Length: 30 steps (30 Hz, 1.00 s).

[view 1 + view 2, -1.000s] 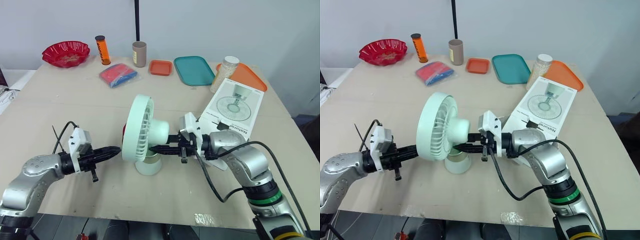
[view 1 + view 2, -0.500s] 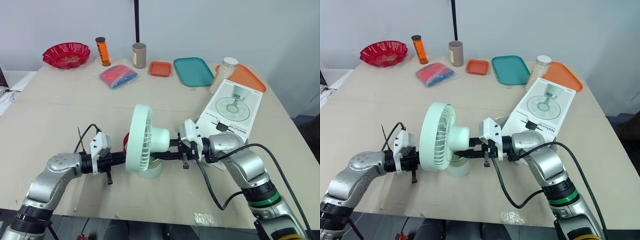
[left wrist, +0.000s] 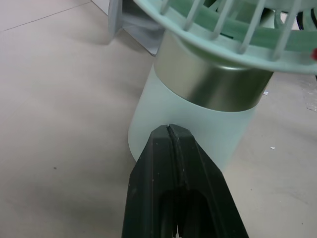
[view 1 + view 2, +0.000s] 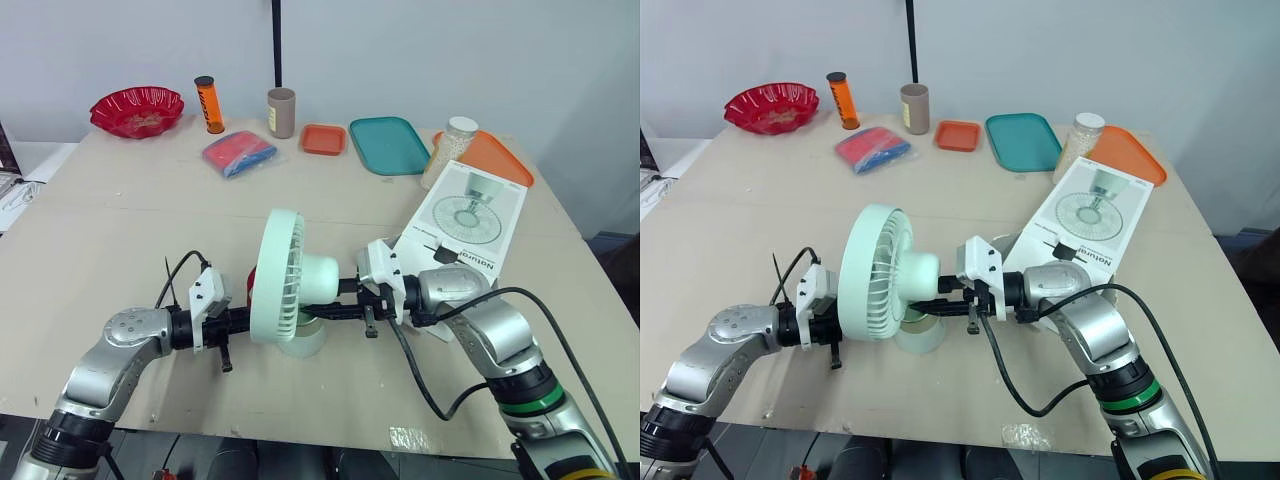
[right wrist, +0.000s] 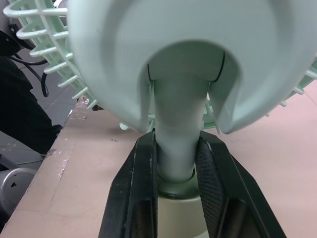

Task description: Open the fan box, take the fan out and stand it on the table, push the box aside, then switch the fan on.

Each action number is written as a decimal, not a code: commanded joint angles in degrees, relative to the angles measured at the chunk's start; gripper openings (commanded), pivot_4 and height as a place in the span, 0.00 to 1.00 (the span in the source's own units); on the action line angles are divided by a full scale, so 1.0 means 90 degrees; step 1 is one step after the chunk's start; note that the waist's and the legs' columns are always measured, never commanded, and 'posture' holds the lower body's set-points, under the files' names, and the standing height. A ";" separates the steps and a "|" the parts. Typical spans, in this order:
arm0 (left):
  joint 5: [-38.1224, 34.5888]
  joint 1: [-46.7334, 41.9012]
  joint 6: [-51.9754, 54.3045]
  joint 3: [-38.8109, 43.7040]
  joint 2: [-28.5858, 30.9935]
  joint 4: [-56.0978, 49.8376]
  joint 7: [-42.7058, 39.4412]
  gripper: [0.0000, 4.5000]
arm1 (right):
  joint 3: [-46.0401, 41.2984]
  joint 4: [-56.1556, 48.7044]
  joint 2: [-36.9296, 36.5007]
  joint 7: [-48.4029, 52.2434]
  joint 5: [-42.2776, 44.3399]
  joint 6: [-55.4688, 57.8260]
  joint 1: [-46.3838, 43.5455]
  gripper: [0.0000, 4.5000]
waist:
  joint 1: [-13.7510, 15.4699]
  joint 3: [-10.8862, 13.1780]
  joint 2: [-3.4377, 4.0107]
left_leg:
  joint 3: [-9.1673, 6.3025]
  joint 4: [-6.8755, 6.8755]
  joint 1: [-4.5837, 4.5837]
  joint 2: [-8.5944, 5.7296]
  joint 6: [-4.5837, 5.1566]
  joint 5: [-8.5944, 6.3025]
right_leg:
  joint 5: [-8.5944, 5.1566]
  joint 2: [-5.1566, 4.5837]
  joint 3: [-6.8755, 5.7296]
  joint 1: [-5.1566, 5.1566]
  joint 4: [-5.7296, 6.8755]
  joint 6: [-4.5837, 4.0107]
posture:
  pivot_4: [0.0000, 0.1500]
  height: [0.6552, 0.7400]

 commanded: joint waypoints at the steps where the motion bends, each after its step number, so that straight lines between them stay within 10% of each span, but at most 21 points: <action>1: 0.0017 -0.0033 -0.0091 -0.0155 0.0034 -0.0152 -0.0228 0.02 | 0.0097 -0.0106 -0.0073 -0.0055 -0.0130 0.0070 0.0071 0.21 | 0.0000 0.0000 0.0000 | 0.0000 0.0000 0.0000 0.0000 0.0000 0.0000 | 0.0000 0.0000 0.0000 0.0000 0.0000 0.0000 | 1.00 0.99; 30: 0.0122 -0.0156 -0.0319 -0.0111 -0.0146 0.0106 -0.0290 0.02 | 0.0140 -0.0064 0.0008 -0.0144 -0.0138 0.0066 0.0107 0.21 | 0.0000 -0.0001 0.0001 | -0.0003 0.0000 0.0002 0.0000 0.0000 0.0000 | -0.0001 0.0000 -0.0002 0.0004 -0.0001 0.0001 | 1.00 0.99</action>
